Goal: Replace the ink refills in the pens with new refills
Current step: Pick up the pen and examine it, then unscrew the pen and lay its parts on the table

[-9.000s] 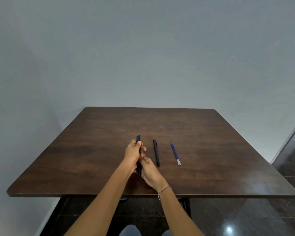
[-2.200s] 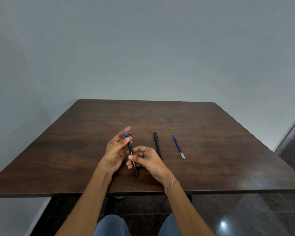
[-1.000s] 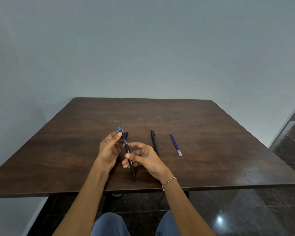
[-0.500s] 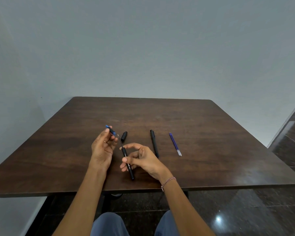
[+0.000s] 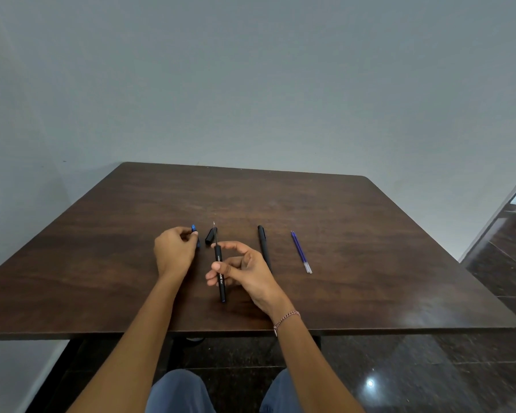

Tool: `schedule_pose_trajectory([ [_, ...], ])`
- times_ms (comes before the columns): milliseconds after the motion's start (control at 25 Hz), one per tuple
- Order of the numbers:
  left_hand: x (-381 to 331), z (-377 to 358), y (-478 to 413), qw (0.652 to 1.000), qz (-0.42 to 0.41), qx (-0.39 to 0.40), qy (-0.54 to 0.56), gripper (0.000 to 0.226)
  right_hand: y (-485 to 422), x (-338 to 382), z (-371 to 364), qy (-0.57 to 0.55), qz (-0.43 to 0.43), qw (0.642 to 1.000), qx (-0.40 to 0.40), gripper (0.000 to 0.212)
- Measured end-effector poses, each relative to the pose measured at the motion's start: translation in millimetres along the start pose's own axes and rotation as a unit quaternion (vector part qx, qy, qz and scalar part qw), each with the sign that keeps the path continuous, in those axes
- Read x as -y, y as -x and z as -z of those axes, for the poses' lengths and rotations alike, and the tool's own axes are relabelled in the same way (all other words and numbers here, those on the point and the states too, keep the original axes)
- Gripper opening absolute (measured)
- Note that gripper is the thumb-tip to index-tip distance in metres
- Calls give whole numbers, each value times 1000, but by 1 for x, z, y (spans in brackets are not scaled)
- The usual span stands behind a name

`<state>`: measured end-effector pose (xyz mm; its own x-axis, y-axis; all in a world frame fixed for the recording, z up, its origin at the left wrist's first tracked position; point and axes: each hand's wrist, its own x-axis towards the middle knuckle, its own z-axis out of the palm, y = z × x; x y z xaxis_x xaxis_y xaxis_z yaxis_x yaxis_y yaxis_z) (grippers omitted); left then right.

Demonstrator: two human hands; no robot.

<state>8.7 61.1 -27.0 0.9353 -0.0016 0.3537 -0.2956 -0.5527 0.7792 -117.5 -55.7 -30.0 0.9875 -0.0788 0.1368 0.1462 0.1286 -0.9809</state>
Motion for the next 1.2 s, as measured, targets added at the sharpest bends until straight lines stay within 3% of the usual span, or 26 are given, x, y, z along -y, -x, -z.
schedule_pose_trajectory([
  [280, -7, -1, 0, 997, 30, 11, -68, 26, -2, -3, 2, -18, 16, 999, -27, 39],
  [560, -3, -4, 0, 997, 10, 0, -80, 24, -1, -2, 2, -7, 25, 999, -34, 41],
  [760, -2, 3, 6, 991, -61, -67, 97, 18, -2, -2, 3, -14, 34, 999, -39, 24],
  [840, -4, 6, 13, 967, -80, -15, 243, 13, -2, -3, 4, -21, 36, 998, -39, 19],
  [960, -13, 10, 23, 886, -5, 108, 451, 13, -3, -3, 4, -20, 33, 998, -39, 17],
  [1080, -16, 15, 23, 831, 54, 192, 520, 22, -2, -3, 3, -24, 20, 998, -56, 18],
  [1200, -15, 15, 22, 808, 75, 245, 530, 21, -2, -2, 3, -30, 7, 998, -61, 16],
])
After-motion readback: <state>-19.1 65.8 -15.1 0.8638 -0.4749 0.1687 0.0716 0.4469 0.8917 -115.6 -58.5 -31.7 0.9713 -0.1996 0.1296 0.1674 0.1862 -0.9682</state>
